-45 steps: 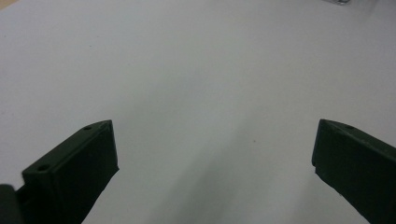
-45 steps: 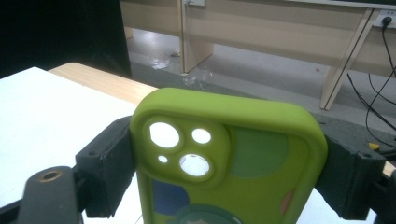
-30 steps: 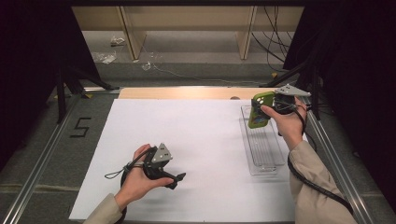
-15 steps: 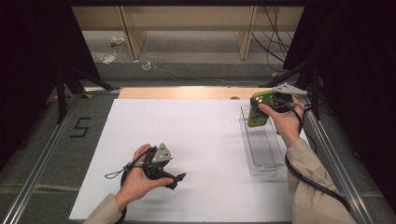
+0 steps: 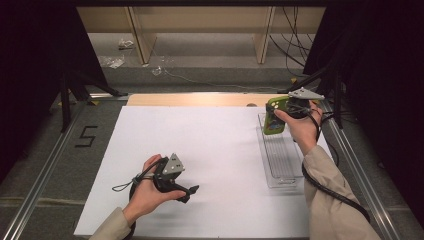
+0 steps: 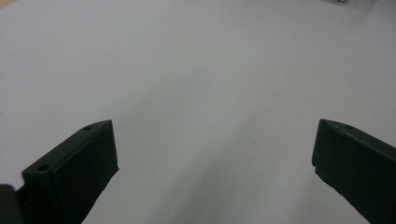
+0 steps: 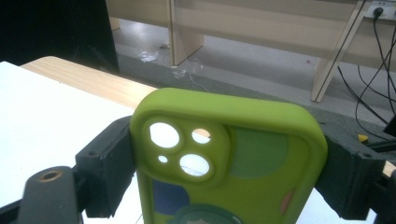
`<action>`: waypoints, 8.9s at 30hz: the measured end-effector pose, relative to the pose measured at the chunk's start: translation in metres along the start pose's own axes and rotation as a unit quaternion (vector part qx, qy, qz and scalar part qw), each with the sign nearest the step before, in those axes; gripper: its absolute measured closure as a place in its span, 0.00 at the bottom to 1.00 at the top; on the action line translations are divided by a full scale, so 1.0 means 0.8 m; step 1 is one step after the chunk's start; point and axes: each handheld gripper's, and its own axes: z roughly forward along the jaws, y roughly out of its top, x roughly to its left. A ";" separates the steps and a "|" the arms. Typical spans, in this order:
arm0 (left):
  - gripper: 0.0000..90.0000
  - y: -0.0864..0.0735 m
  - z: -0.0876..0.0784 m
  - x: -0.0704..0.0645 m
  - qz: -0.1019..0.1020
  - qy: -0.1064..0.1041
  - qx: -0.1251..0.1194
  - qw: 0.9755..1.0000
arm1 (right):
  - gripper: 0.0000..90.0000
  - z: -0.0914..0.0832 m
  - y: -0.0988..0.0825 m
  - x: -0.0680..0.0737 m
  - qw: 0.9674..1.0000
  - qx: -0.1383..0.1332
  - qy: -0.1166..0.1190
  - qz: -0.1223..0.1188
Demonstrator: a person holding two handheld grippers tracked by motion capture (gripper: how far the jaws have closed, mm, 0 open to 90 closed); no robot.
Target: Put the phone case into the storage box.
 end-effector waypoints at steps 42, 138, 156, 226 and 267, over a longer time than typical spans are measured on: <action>0.00 0.000 0.000 0.000 -0.001 -0.003 0.000 1.000 | 0.19 0.028 0.000 -0.007 1.000 0.013 -0.018 0.017; 0.00 0.000 0.001 -0.001 -0.002 -0.004 -0.002 1.000 | 0.00 0.046 -0.007 -0.006 0.995 0.069 -0.059 0.031; 0.00 0.001 -0.001 0.001 -0.005 -0.001 -0.006 1.000 | 0.00 0.013 -0.013 0.009 0.996 0.077 -0.045 0.018; 0.00 -0.002 -0.007 0.002 -0.005 0.001 -0.009 1.000 | 0.03 -0.110 -0.079 0.092 0.990 0.035 0.127 -0.058; 0.00 -0.003 -0.009 0.003 -0.007 0.003 -0.010 1.000 | 0.05 -0.140 -0.107 0.109 0.977 0.035 0.191 -0.083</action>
